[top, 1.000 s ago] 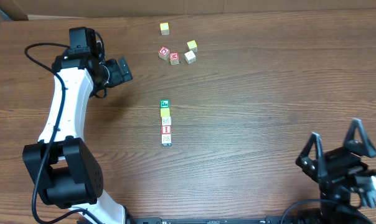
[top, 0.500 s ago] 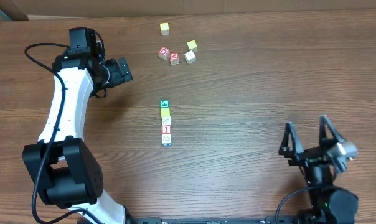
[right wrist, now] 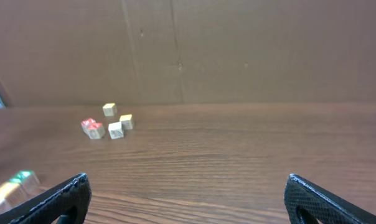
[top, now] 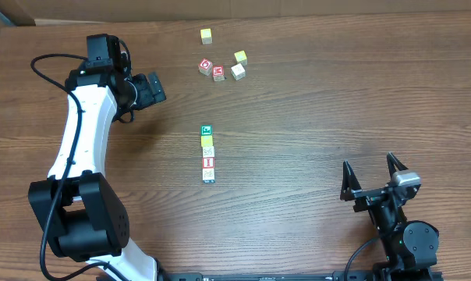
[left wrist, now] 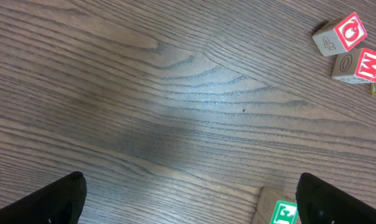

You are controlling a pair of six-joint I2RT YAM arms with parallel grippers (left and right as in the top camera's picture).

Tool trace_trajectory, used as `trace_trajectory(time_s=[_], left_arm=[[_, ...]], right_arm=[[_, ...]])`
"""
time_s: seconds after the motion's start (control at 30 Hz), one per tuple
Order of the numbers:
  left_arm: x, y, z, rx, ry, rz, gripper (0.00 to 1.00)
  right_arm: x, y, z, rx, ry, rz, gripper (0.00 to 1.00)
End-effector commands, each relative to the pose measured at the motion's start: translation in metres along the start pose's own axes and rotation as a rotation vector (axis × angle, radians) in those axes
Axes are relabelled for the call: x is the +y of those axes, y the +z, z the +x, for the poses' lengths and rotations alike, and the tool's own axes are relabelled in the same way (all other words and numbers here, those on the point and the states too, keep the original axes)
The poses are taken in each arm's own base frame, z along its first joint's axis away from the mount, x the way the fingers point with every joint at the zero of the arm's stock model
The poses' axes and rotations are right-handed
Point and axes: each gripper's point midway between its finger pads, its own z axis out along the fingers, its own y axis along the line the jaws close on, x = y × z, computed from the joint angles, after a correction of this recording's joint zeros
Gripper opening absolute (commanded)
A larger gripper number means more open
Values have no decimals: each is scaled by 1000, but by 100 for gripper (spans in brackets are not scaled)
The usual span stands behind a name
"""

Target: Flip 5 blocks

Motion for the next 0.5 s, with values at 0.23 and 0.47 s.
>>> trace_trajectory(time_s=[0.23, 0.47], left_arm=[[-3, -4, -5, -15, 20, 5, 100], [-3, -4, -5, -15, 20, 5, 100]], right_arm=[[0, 0, 2, -3, -127, -5, 100], [0, 0, 2, -3, -127, -5, 100]])
